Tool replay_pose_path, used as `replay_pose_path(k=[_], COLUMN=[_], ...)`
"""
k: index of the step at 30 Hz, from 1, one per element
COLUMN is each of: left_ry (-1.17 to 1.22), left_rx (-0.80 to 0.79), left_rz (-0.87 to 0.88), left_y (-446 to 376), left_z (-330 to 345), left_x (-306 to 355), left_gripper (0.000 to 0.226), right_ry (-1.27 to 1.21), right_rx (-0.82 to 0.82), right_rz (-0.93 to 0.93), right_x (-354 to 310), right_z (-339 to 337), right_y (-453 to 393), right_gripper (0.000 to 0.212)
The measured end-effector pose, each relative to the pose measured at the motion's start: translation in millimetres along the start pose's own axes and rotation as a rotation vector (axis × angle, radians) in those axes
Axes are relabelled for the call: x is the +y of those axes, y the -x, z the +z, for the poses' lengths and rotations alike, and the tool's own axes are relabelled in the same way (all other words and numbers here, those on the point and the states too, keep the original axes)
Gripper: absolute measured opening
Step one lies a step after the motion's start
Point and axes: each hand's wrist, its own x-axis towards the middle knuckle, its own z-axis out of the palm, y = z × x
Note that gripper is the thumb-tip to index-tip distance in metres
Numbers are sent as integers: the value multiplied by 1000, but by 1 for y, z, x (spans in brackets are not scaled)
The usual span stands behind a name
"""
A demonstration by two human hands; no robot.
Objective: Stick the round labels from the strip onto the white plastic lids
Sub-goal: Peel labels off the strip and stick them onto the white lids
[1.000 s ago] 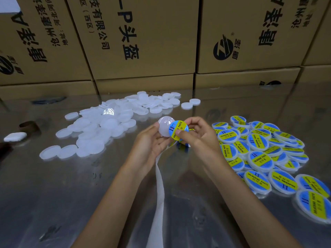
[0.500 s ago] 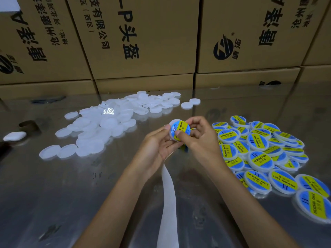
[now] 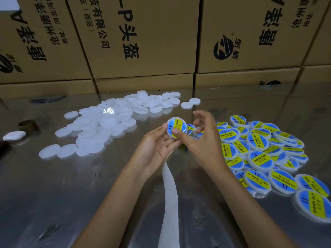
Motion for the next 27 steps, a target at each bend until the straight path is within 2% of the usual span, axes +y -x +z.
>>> replay_pose_path(k=[8,17,23,27], left_ry=[2,-10,-4,-4], left_rx=[-7,-29,-11,-27], left_rz=[-12,-63,-77,-95], left_y=[1,3,2,0], left_z=[2,3,2,0], left_x=[-1,-2,-5,-4], left_gripper=[38,34,32,39], right_ry=[28,45,47,189], right_rx=[-24,57,59,42], right_rz=[-88,-138,-129,-113], right_x=[-1,8,11,8], right_z=[1,-1,-1,2], right_y=[2,-2,-1,2], right_gripper=[34,24,26,51])
